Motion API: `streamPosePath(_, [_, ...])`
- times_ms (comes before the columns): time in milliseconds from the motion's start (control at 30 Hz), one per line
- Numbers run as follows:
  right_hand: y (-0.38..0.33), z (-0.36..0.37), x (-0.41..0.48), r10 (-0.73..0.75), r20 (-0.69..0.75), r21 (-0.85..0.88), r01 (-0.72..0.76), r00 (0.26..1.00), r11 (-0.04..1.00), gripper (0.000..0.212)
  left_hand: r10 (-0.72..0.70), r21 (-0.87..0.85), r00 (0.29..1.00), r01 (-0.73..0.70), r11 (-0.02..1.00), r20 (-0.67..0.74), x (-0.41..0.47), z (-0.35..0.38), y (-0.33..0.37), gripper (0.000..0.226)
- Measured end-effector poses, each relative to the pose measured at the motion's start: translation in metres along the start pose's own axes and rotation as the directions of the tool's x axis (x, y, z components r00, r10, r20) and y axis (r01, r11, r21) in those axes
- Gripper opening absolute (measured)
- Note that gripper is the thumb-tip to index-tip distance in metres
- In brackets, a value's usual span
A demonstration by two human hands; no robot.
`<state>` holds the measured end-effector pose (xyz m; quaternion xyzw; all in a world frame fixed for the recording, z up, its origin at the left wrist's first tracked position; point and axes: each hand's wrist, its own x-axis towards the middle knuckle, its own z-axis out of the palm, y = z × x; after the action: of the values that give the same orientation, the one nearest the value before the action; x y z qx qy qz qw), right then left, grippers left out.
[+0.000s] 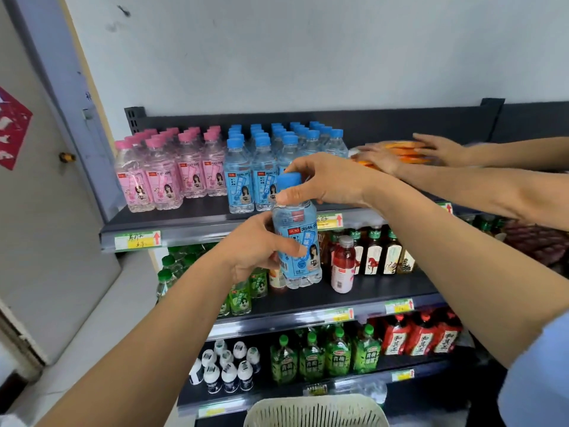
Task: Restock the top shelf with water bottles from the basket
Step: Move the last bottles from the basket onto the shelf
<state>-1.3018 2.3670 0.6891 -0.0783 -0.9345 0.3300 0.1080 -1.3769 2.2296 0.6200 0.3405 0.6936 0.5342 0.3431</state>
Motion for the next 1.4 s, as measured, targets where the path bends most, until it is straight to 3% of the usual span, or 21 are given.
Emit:
streamPosePath(100, [-0.002, 0.001, -0.006, 0.042, 0.040, -0.003, -0.042, 0.998, 0.999, 0.067, 0.007, -0.013, 1.000, -0.007, 1.000, 0.004, -0.003, 0.002, 0.002, 0.043])
streamPosePath(200, [-0.002, 0.004, -0.011, 0.040, 0.052, 0.057, -0.043, 0.998, 0.997, 0.052, 0.024, -0.022, 1.000, -0.024, 0.999, -0.007, -0.006, 0.002, 0.003, 0.046])
streamPosePath(367, [-0.005, 0.009, -0.017, 0.060, -0.083, 0.232, -0.040, 0.995, 0.972, 0.027, 0.040, -0.042, 0.999, -0.041, 0.998, -0.011, -0.009, 0.005, 0.004, 0.053])
streamPosePath(500, [-0.006, 0.003, -0.020, 0.136, -0.244, 0.282, -0.065, 0.960, 0.957, 0.027, 0.057, -0.102, 0.998, -0.053, 0.993, 0.033, -0.011, 0.003, 0.002, 0.067])
streamPosePath(600, [0.003, -0.012, -0.018, 0.219, -0.350, 0.372, -0.079, 0.911, 0.925, 0.033, 0.037, -0.142, 0.999, -0.038, 0.989, -0.009, -0.013, -0.002, -0.002, 0.080])
streamPosePath(767, [0.015, -0.036, -0.006, 0.274, -0.547, 0.414, -0.029, 0.791, 0.910, 0.034, 0.012, -0.110, 0.994, -0.024, 0.994, -0.106, -0.012, 0.000, -0.013, 0.032])
streamPosePath(867, [0.022, -0.044, 0.000, 0.270, -0.605, 0.394, -0.013, 0.749, 0.919, 0.025, 0.023, -0.035, 0.996, -0.026, 0.999, -0.084, -0.011, 0.008, -0.017, 0.020])
streamPosePath(1233, [0.050, -0.061, 0.034, 0.223, -0.645, 0.326, -0.001, 0.731, 0.945, 0.025, 0.045, 0.087, 0.995, -0.037, 0.996, -0.088, 0.006, 0.021, -0.011, 0.011])
streamPosePath(1400, [0.071, -0.059, 0.076, 0.182, -0.609, 0.282, -0.003, 0.772, 0.959, 0.026, 0.046, 0.086, 0.992, -0.036, 0.996, -0.118, 0.012, 0.016, -0.002, 0.013])
